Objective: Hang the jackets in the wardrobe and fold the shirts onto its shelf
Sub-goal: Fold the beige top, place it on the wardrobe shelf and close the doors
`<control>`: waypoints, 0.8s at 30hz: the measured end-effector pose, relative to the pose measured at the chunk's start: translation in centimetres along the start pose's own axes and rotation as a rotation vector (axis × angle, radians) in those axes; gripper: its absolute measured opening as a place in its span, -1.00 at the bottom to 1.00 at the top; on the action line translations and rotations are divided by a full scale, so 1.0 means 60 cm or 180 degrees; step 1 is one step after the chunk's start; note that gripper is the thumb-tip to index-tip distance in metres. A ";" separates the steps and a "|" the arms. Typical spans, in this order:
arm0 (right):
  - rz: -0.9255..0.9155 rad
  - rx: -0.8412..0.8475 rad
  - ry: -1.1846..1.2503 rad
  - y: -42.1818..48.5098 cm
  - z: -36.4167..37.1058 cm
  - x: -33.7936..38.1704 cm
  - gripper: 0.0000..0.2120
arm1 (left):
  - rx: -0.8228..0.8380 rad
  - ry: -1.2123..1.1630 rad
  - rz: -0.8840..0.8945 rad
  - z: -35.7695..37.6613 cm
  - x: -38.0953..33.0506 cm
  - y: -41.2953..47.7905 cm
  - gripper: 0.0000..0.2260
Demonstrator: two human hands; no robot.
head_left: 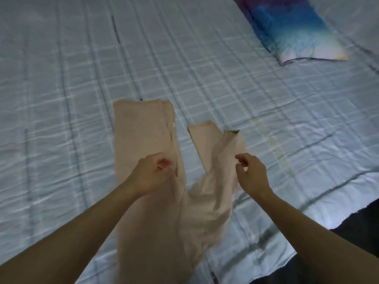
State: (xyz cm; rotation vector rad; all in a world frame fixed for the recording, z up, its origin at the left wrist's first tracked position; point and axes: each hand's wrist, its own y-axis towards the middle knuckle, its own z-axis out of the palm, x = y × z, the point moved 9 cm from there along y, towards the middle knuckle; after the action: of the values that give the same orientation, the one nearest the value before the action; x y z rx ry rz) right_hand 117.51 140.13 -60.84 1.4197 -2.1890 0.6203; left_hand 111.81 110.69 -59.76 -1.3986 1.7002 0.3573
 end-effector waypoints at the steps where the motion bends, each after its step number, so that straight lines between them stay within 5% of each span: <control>1: 0.0123 -0.0035 -0.0046 0.012 -0.004 -0.010 -0.70 | -0.0045 -0.0068 0.0006 0.005 -0.005 0.020 -0.92; 7: 0.1260 0.0227 0.0383 0.069 0.017 -0.091 -0.53 | 0.0018 -0.0451 -0.0213 0.078 -0.033 0.135 -0.78; 15: 0.1988 0.0594 0.0658 0.130 0.028 -0.162 -0.32 | 0.0061 -0.0788 -0.0752 0.160 -0.022 0.249 -0.62; 21: 0.2732 0.0854 0.3421 0.136 0.059 -0.126 -0.76 | -0.0505 -0.1466 -0.0969 0.175 -0.034 0.273 -0.72; 24: 0.2788 0.1372 0.3813 0.134 0.071 -0.094 -0.80 | -0.0498 -0.1618 -0.1015 0.175 -0.045 0.276 -0.74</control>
State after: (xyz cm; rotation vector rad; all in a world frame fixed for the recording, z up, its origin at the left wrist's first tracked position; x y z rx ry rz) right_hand 111.61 144.60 -68.59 -0.0577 -1.5300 1.7299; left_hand 101.51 125.07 -68.67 -1.5062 1.0388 0.6139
